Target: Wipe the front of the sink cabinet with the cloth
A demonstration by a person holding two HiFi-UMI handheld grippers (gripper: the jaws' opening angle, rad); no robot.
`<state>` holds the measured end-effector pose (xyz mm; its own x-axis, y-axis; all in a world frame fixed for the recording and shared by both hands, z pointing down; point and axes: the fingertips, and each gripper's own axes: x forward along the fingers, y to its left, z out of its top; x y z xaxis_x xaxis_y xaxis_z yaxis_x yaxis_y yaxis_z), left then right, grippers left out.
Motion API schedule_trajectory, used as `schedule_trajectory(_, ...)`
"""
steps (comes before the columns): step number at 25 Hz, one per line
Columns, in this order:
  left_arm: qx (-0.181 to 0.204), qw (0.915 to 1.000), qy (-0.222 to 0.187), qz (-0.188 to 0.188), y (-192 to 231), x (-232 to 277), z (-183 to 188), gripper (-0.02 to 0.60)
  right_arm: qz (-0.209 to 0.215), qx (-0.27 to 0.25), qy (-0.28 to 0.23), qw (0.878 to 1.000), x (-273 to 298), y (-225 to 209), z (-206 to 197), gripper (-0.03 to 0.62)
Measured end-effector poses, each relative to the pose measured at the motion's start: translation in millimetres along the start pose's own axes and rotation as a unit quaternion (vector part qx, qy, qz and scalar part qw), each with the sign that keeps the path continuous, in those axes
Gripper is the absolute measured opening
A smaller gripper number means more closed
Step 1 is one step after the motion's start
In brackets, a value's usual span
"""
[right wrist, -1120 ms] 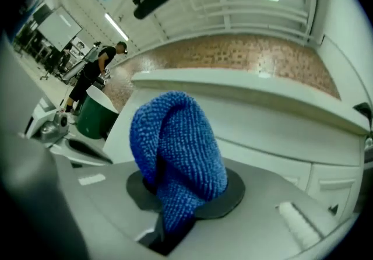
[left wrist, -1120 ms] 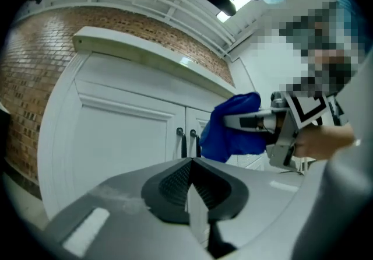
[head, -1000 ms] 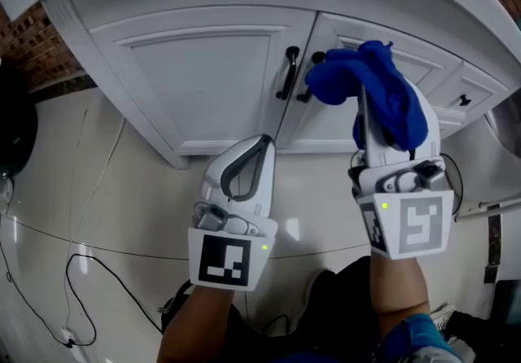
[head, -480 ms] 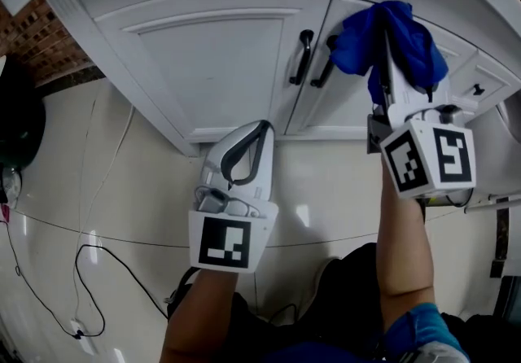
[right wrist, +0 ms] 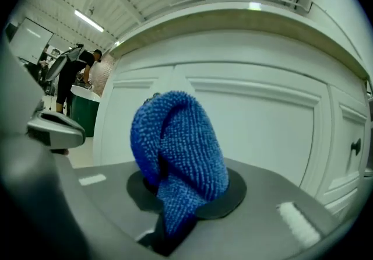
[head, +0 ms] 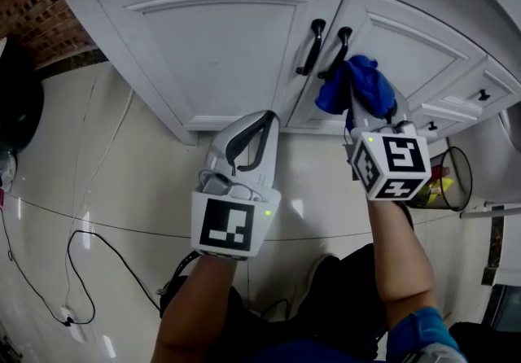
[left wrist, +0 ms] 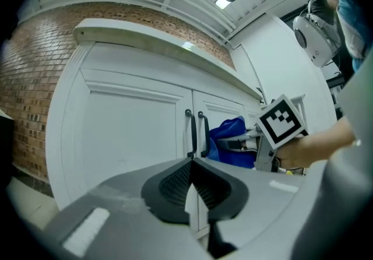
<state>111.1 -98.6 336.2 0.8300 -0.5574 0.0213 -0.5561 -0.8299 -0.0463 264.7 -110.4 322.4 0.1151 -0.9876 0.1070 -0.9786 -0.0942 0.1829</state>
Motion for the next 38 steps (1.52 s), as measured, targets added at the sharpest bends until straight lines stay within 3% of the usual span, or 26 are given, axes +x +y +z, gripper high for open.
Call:
schedule_trajectory(5, -0.032, 0.9994, 0.013, 0.004, 10, 2, -10, 0.002, 0.029, 0.017, 0.075, 0.997, 9, 16, -57, 0.064)
schedule_trajectory(11, -0.032, 0.9992, 0.025, 0.0, 11, 5, -18, 0.002, 0.06, 0.033, 0.166, 0.984, 19, 30, -124, 0.066)
schedule_trajectory(18, -0.048, 0.9986, 0.023, 0.006, 15, 8, -21, 0.002, 0.087, 0.029, 0.243, 0.966, 25, 41, -186, 0.066)
schedule_trajectory(27, -0.038, 0.9986, 0.038, 0.002, 18, 7, -30, 0.002, 0.11, 0.043, 0.312, 0.943, 30, 44, -245, 0.066)
schedule_trajectory(31, -0.039, 0.9982, 0.046, 0.003, 20, 5, -36, 0.002, 0.116, 0.038, 0.322, 0.939, 28, 43, -249, 0.066)
schedule_trajectory(34, -0.044, 0.998, 0.046, 0.002, 20, 4, -36, 0.002, 0.119, 0.066, 0.338, 0.931, 15, 42, -229, 0.066)
schedule_trajectory(36, -0.044, 0.9982, 0.041, 0.001, 20, 4, -32, 0.002, 0.128, 0.081, 0.306, 0.94, 8, 44, -186, 0.066)
schedule_trajectory(38, -0.041, 0.9987, 0.029, 0.005, 21, 5, -24, 0.002, 0.146, 0.063, 0.24, 0.958, 2, 53, -125, 0.066)
